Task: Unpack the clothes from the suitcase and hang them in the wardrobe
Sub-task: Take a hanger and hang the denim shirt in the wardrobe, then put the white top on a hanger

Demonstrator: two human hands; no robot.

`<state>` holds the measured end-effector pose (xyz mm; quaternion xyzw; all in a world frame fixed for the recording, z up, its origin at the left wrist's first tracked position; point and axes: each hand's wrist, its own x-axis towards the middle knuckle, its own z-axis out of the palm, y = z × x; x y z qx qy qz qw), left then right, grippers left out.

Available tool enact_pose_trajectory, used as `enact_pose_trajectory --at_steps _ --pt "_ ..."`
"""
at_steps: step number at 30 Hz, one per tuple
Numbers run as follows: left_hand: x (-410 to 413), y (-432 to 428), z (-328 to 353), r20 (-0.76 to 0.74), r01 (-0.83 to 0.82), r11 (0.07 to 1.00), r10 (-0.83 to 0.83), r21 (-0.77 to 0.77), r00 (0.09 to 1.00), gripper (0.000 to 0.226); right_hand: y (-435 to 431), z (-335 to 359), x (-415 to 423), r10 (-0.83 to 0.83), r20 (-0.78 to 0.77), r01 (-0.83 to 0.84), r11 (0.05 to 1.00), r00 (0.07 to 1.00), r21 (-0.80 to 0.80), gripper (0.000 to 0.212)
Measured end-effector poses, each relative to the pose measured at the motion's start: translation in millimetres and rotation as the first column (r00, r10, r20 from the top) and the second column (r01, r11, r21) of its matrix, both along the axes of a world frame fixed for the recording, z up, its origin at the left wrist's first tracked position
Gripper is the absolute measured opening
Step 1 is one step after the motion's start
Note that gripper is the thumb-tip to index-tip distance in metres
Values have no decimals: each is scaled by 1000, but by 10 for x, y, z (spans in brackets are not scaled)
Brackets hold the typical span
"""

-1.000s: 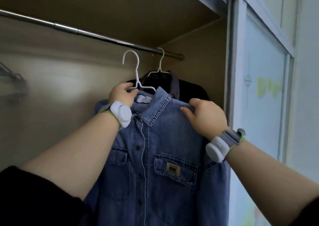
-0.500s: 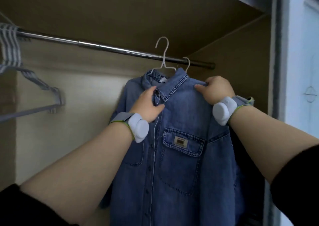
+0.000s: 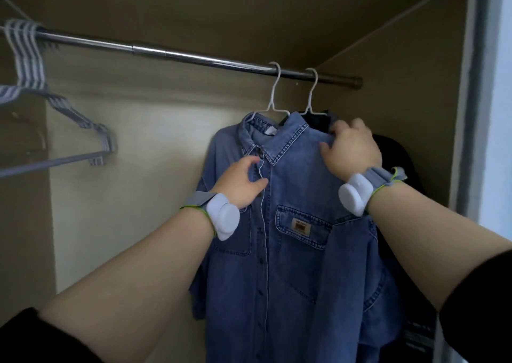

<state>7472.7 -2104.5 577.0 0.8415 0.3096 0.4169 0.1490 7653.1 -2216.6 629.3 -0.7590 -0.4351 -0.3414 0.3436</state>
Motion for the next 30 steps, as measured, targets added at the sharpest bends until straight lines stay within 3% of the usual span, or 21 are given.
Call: enact_pose_trajectory --at_steps 2,4,8,11,15,18,21,26,30 --pt "-94 -58 -10 20 16 1000 -16 -11 1000 58 -11 -67 -171 -65 169 58 997 983 43 37" --pt "-226 -127 -3 39 27 1000 -27 -13 999 57 -24 -115 -361 -38 245 31 999 969 30 35" --pt "-636 -301 24 125 52 999 -50 -13 991 53 19 -183 -939 216 130 -207 975 968 -82 38" --pt "-1051 -439 37 233 61 998 -58 -9 971 45 117 -237 -1476 424 19 -422 904 906 -69 35" --pt "-1688 -639 62 346 -13 1000 4 23 938 34 196 -235 -2274 664 -94 -665 746 742 22 29" --pt "-2013 -822 105 433 -60 996 24 69 901 30 198 -171 -2718 768 -177 -763 637 616 110 26" --pt "-2398 -1036 105 425 -158 977 82 146 902 38 214 -116 -3150 846 -269 -832 517 461 201 24" --pt "-3036 -1156 69 414 -378 911 284 166 865 54 320 -112 -3730 873 -443 -872 367 204 323 28" --pt "-3395 -1240 15 460 -408 903 308 133 833 59 393 -131 -4135 845 -515 -882 346 144 321 35"
